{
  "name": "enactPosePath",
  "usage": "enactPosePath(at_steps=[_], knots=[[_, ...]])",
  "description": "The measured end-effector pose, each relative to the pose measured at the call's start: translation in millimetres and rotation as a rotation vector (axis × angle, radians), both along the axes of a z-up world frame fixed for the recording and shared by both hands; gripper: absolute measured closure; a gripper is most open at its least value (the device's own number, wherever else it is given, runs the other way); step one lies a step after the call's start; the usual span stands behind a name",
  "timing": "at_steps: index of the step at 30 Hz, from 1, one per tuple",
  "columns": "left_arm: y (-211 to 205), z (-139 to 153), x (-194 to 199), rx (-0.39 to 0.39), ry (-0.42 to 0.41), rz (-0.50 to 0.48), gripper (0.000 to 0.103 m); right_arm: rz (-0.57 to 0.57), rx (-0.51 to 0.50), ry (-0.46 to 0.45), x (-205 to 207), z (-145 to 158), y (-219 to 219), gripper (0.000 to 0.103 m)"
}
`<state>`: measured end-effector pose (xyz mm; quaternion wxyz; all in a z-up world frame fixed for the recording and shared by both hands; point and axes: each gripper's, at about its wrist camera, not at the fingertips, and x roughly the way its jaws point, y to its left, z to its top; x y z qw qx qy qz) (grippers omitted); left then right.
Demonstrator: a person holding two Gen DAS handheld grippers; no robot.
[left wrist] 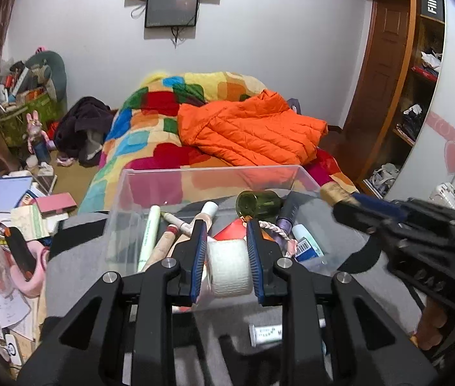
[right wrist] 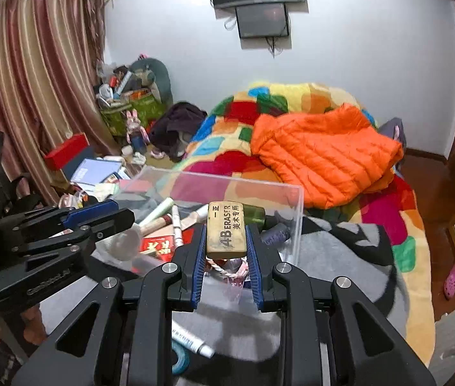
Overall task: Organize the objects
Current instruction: 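Place the white tape roll and eraser into the clear box, release both, then grasp the blue tape roll with the left gripper while the right grasps the white tube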
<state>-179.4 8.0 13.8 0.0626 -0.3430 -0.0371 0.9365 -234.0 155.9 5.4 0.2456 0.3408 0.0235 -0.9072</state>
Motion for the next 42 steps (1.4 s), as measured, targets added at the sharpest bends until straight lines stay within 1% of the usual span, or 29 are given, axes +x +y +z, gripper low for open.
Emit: enactPosePath(at_steps=[3, 6, 10, 12, 16, 19, 21, 23, 25, 29, 31, 35, 37, 40, 42], knots=[[1.9, -1.2, -10.2, -0.006, -0.007, 0.006, 0.078, -0.003, 0.008, -0.053, -17.0, -14.0, -3.7, 0.081], [4.6, -5.6, -18.5, 0.007, -0.023, -0.011, 0.078, -0.004, 0.008, -0.110, -31.6, -29.2, -4.4, 0.081], [5.9, -13.8, -27.6, 0.003, -0.051, -0.019, 0.078, -0.012, 0.021, -0.145, -38.6, -40.8, -3.8, 0.081], [6.7, -16.4, -29.2, 0.002, -0.060, -0.025, 0.076, -0.007, 0.027, -0.153, -38.3, -43.1, -3.9, 0.081], [6.9, -16.8, -25.7, 0.007, -0.060, -0.036, 0.062, 0.001, 0.036, -0.147, -35.2, -40.8, -3.4, 0.081], [6.0, -11.0, -21.0, 0.006, -0.050, -0.038, 0.059, 0.006, 0.040, -0.137, -31.0, -34.7, -4.0, 0.081], [5.1, -3.1, -14.8, -0.024, -0.022, -0.020, 0.053, 0.019, 0.029, -0.129, -25.8, -28.8, -2.5, 0.080], [2.8, 5.6, -8.9, -0.037, 0.008, -0.004, 0.040, 0.032, 0.020, -0.111, -17.2, -21.0, 0.1, 0.077], [-0.5, 13.8, -0.1, -0.037, 0.033, 0.000, 0.035, 0.042, 0.019, -0.090, -8.4, -15.0, 2.0, 0.070], [0.7, 17.7, 21.2, -0.064, 0.051, -0.006, 0.018, 0.061, 0.024, -0.050, 15.4, -6.1, 9.9, 0.061], [5.2, 12.0, 31.3, -0.071, 0.035, -0.019, 0.015, 0.061, 0.034, -0.041, 24.5, -6.3, 14.4, 0.058], [20.8, -14.6, 49.4, -0.044, -0.049, -0.082, 0.014, 0.051, 0.058, -0.038, 37.2, -11.1, 26.8, 0.055], [32.1, -27.8, 56.9, -0.048, -0.079, -0.103, 0.014, 0.039, 0.075, -0.038, 42.2, -16.5, 34.3, 0.054], [46.9, -45.7, 64.6, -0.064, -0.101, -0.112, 0.014, 0.029, 0.088, -0.063, 44.9, -26.7, 45.0, 0.053], [54.2, -56.1, 66.2, -0.058, -0.117, -0.116, 0.014, 0.029, 0.081, -0.093, 46.6, -34.6, 50.6, 0.053]])
